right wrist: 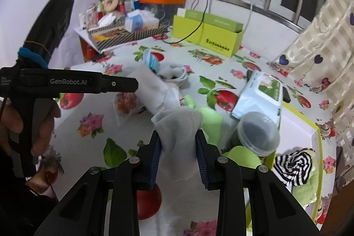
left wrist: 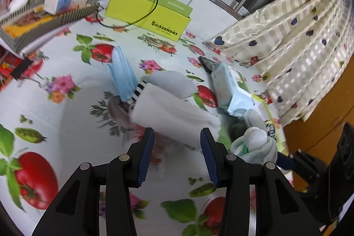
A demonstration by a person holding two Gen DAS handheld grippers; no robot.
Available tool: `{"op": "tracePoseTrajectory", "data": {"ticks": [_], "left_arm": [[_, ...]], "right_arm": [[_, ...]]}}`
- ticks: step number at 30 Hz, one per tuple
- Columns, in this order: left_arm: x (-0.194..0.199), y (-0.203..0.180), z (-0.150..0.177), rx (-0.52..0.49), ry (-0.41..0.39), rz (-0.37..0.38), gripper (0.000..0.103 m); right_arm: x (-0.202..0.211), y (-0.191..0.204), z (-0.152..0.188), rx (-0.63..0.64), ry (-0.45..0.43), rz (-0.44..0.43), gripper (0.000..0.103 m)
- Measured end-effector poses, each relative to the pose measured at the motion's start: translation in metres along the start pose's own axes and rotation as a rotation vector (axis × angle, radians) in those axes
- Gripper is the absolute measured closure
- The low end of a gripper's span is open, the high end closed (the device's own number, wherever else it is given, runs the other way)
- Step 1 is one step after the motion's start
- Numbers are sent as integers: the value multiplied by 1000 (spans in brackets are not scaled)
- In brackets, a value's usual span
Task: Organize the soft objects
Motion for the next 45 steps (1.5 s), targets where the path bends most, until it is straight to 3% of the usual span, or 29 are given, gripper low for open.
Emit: {"op": "tracePoseTrajectory", "data": {"ticks": [5,10,15,27,32,39,45], "left_arm": [[-13,3,-6,90,7,-3,50],[-23,-2,-13,97,-1,-46,48],[-28,-6,-19,66,-31,-85,47],[-36,-1,-15,-24,22,-139,44],[-19,21,-6,-25,11,-240,44],[-15,26,-2,-13,19,-250,44],[-19,24,-9,35,22,-203,44]], "right_arm": [[3,-8,-1,-18,-12,16,74],[1,-10,0,-24,-13,18,74],[0,-13,1,-33,-14,19,73],[-1,-14,3,-40,-19,14,73],[1,-16,4,-46,-26,14,73],[0,-14,4,-40,-27,1,73],[1,-13,4,-40,-26,6,73]]}}
Point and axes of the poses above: each gripper's, at about its wrist camera, not at the fingertips, and x roughly against the way its jaws point, y to its left, z to its underside, the point moved 2 cm from there along -x, roughly the way its jaws point
